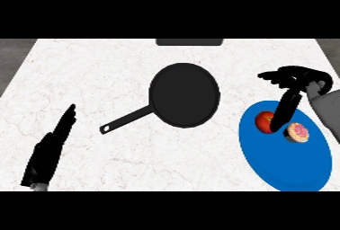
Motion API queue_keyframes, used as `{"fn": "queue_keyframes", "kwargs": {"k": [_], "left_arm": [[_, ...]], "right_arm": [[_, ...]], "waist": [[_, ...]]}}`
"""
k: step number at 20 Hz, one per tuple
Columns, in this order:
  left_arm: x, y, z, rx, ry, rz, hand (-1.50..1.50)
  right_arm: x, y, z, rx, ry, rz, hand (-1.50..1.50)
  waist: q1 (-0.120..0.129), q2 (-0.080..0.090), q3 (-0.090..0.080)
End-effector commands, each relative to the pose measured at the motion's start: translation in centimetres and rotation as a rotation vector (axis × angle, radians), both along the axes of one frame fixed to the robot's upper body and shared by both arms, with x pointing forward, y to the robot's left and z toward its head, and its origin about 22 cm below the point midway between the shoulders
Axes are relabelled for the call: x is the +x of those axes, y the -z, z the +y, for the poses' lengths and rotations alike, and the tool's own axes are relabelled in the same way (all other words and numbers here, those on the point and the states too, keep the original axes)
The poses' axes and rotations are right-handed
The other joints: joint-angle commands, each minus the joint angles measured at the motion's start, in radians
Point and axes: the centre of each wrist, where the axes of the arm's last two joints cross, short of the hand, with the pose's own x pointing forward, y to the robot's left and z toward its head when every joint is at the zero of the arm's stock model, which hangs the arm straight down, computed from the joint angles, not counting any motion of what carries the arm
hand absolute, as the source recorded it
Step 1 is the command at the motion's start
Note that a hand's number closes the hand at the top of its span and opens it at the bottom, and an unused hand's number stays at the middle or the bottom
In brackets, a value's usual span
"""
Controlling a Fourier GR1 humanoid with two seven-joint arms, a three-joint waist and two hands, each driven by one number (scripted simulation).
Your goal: Pick the tomato from the plate and place it in the pan
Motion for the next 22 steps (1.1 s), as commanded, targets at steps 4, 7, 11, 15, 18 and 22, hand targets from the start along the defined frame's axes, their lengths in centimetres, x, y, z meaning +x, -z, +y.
{"fn": "queue_keyframes", "kwargs": {"k": [4, 7, 11, 15, 18, 22], "left_arm": [[0.3, -0.4, 1.0, 0.022, 0.011, -0.015, 0.00], [1.7, -0.4, 0.3, -0.004, 0.010, -0.005, 0.00], [0.6, -0.4, -0.8, 0.018, 0.015, -0.002, 0.00], [-0.3, 0.5, 1.1, -0.006, -0.003, -0.001, 0.00], [0.0, 1.1, -0.4, 0.006, 0.004, 0.000, 0.00], [0.4, 0.0, -1.6, -0.012, 0.007, 0.003, 0.00]], "right_arm": [[0.1, 2.5, 3.6, -0.108, 0.003, 0.099, -1.50], [0.6, 3.3, 2.3, -0.146, 0.011, 0.116, -1.50], [0.4, 2.8, 1.0, -0.122, 0.025, 0.137, -1.50], [0.5, 4.4, 1.3, -0.167, 0.018, 0.148, -1.50], [-0.5, 5.4, 1.5, -0.159, 0.011, 0.161, -1.50], [-0.4, 7.1, 2.4, -0.165, 0.008, 0.150, -1.50]], "waist": [[0.000, 0.000, 0.000], [-0.002, 0.002, 0.000], [-0.001, 0.000, 0.000], [0.004, 0.001, 0.000], [-0.001, 0.000, 0.000], [0.002, 0.001, 0.000]]}}
